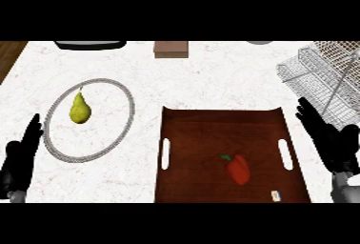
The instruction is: Pick the bell pepper from the tray and place it in the tiered basket
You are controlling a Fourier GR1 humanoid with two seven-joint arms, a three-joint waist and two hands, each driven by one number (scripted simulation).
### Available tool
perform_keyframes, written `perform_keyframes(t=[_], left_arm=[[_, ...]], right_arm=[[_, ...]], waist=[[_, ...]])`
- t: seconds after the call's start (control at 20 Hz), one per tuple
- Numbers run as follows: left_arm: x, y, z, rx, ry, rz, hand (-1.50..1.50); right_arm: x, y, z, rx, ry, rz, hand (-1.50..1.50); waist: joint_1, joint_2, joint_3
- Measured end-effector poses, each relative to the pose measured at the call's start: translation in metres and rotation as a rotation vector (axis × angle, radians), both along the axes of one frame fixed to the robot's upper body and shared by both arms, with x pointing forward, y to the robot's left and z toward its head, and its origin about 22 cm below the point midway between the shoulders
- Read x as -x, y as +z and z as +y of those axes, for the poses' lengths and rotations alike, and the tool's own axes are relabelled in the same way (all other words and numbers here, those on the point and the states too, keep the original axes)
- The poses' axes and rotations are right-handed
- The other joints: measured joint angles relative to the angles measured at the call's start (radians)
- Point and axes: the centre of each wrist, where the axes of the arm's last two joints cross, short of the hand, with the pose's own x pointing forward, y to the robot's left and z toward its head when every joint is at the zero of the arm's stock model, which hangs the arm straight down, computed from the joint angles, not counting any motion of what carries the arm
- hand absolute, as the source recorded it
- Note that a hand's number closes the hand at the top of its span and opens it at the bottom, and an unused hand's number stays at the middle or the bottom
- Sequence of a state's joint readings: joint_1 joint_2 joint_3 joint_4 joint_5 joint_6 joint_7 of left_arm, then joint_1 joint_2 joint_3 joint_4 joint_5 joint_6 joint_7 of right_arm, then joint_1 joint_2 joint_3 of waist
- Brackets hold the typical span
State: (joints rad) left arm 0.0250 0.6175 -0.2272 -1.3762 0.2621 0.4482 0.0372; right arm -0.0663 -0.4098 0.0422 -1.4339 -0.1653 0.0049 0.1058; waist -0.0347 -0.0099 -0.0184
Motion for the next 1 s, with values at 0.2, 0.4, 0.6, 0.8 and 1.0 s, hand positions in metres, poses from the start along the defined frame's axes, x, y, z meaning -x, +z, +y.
perform_keyframes(t=[0.2, 0.4, 0.6, 0.8, 1.0], left_arm=[[-0.017, 0.010, -0.014, -0.015, -0.068, -0.072, 0.00], [-0.029, 0.026, -0.024, -0.025, -0.122, -0.143, 0.00], [-0.035, 0.032, -0.030, -0.020, -0.168, -0.167, 0.00], [-0.044, 0.033, -0.038, -0.016, -0.199, -0.181, 0.00], [-0.045, 0.032, -0.042, -0.012, -0.213, -0.180, 0.00]], right_arm=[[0.003, 0.011, 0.018, -0.084, 0.035, -0.085, 1.50], [0.006, 0.017, 0.019, -0.134, -0.059, -0.190, -1.50], [0.034, 0.000, 0.011, 0.015, -0.300, -0.135, -1.50], [0.070, 0.014, 0.010, 0.083, -0.353, -0.151, -1.50], [0.085, 0.047, 0.010, 0.205, -0.250, -0.093, -1.50]], waist=[[0.013, 0.004, 0.012], [-0.021, -0.006, 0.019], [-0.014, 0.001, 0.017], [0.004, 0.005, 0.018], [0.015, 0.006, 0.016]])
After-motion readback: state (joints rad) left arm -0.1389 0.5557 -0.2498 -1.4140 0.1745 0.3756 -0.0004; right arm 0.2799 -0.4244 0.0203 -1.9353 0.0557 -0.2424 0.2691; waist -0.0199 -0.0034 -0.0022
